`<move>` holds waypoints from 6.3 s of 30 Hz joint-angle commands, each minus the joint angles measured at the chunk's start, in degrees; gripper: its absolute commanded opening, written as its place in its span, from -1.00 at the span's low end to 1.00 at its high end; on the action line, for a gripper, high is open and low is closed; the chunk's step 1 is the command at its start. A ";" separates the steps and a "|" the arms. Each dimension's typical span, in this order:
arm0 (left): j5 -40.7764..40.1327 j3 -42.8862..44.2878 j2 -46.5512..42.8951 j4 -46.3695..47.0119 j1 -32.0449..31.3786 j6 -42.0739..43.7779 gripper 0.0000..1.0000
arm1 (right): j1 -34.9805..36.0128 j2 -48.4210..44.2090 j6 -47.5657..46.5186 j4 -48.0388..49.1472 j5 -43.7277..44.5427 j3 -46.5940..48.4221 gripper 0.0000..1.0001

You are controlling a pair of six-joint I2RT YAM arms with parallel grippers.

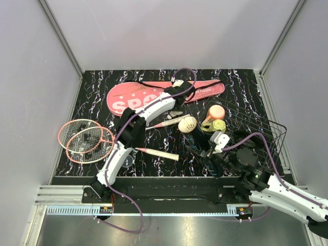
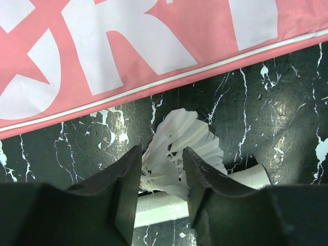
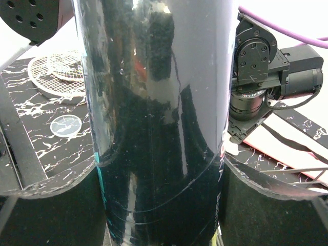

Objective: Pack up the badminton gear

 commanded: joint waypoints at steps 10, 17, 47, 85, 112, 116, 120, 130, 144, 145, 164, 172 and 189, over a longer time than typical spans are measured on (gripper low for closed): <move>-10.04 -13.05 -26.97 2.85 0.16 4.26 -0.66 | 0.32 3.22 2.28 0.07 0.09 0.11 -0.17; 14.63 -28.94 -58.13 9.25 5.08 8.73 -0.66 | 0.32 6.47 1.58 0.43 -0.17 0.90 -0.17; 51.18 -46.22 -79.73 30.63 2.10 -1.65 -0.88 | 0.41 12.72 0.08 4.39 -5.63 1.78 -0.16; 48.24 -84.26 -55.66 41.08 -21.37 -11.83 0.14 | 0.41 5.60 1.66 4.03 0.88 -0.77 -0.17; 31.18 -50.26 -90.73 4.35 1.40 14.09 -1.00 | 0.32 11.83 0.96 5.00 -1.31 0.90 -0.17; 39.26 -40.50 -82.75 3.37 1.57 15.95 -1.00 | 0.32 12.10 0.52 4.91 -5.52 1.16 -0.17; 50.77 -34.77 -76.49 4.25 1.57 15.86 -1.00 | 0.32 12.80 0.52 3.51 -5.80 1.78 -0.17; 60.98 -35.74 -73.32 7.42 -0.62 15.07 -1.00 | 0.32 11.65 0.43 4.11 -6.50 1.34 -0.17; 49.29 -20.53 -70.51 -5.85 -2.21 22.36 -1.00 | 0.32 11.13 -0.71 3.59 -6.41 1.60 -0.18; 51.47 -20.44 -69.98 -6.29 -2.30 22.62 -1.00 | 0.32 11.30 -0.80 3.33 -6.41 1.69 -0.17; 59.92 -22.90 -64.36 -10.25 -8.10 29.13 -1.00 | 0.32 13.68 -3.78 3.68 -13.53 2.92 -0.17; 59.42 -22.99 -63.90 -10.52 -7.83 30.10 0.26 | 0.32 12.36 -3.00 3.24 -12.57 2.13 -0.17; 44.98 -30.90 -76.05 -3.39 0.77 24.21 0.81 | 0.32 12.36 -2.56 3.77 -13.36 2.04 -0.18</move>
